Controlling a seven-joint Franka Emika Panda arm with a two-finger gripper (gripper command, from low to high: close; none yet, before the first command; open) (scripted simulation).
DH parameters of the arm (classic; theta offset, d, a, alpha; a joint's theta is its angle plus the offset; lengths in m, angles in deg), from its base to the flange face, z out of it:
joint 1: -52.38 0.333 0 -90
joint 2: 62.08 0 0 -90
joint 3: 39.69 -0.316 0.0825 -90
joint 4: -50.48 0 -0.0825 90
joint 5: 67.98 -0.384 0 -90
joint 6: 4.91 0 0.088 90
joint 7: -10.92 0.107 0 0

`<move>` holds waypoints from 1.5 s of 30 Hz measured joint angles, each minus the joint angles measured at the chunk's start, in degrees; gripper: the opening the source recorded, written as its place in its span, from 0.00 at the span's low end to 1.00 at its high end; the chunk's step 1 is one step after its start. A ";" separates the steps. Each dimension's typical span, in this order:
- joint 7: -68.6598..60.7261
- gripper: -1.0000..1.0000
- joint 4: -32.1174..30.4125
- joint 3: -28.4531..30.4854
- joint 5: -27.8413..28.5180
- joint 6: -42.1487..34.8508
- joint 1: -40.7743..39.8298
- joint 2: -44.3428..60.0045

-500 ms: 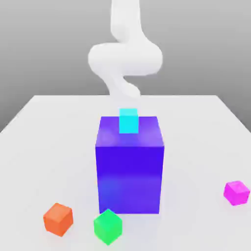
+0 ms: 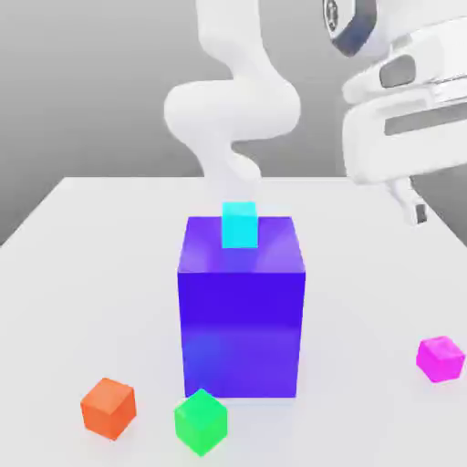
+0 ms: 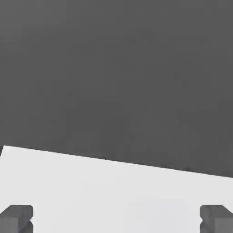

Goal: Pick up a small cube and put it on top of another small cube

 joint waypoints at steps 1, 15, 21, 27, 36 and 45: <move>1.55 0.50 -0.53 -0.96 0.73 1.04 0.73 2.09; 27.96 0.50 -3.09 5.08 23.39 17.27 18.64 31.46; 28.45 0.00 -2.83 5.81 23.96 18.40 19.26 32.73; 25.37 0.00 -4.42 2.74 19.94 12.89 17.10 25.59; 6.21 0.00 -1.26 -3.35 19.96 9.25 15.05 24.60; -13.68 0.00 -0.73 -5.00 22.70 8.00 8.30 24.52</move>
